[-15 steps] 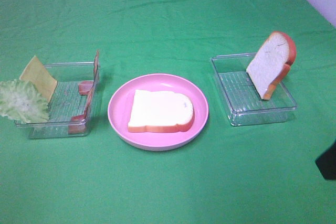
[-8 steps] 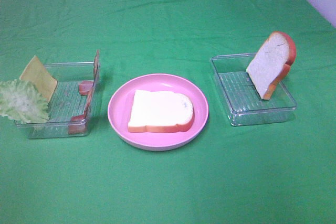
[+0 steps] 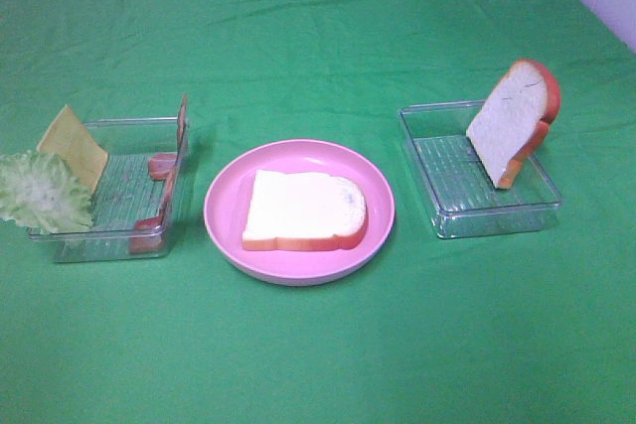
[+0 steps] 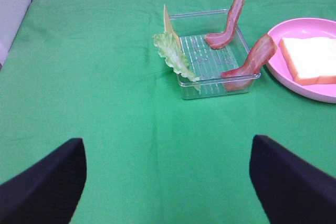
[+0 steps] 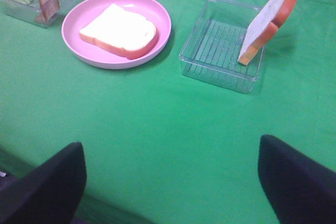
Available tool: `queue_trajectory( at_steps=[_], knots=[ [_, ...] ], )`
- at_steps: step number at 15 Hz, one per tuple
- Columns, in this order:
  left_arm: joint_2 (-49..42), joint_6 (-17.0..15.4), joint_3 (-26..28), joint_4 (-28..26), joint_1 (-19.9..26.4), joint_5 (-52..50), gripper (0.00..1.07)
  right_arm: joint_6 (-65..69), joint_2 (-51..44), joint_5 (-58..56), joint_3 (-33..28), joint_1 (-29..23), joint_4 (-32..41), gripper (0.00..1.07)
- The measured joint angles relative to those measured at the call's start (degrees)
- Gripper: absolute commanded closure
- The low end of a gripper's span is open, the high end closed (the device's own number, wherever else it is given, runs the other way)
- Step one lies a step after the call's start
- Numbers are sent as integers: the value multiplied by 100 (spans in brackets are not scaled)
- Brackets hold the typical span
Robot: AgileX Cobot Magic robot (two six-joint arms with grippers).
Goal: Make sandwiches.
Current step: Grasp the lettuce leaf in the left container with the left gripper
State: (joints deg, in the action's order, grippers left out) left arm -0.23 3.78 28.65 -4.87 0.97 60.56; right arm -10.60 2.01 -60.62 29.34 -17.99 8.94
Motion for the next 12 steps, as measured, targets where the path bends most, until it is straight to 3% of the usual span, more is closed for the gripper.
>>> queue_trajectory(
  at_steps=[3, 6, 9, 10, 12],
  knots=[
    [40, -132, 34, -166, 0, -74, 30, 0, -229, -34, -23, 0, 6, 22],
    [825, -315, 269, -493, 0, -882, 30, 0, -229, -46, -29, 0, 6, 22],
    [2108, -321, 579, -665, 0, -1180, 30, 0, -229, -46, -29, 0, 6, 22],
    [3249, -321, 1049, -705, 0, -1117, 30, 0, -229, -46, -29, 0, 6, 22],
    [4486, -321, 1599, -688, 0, -951, 30, 0, -229, -46, -29, 0, 6, 22]
  ],
)
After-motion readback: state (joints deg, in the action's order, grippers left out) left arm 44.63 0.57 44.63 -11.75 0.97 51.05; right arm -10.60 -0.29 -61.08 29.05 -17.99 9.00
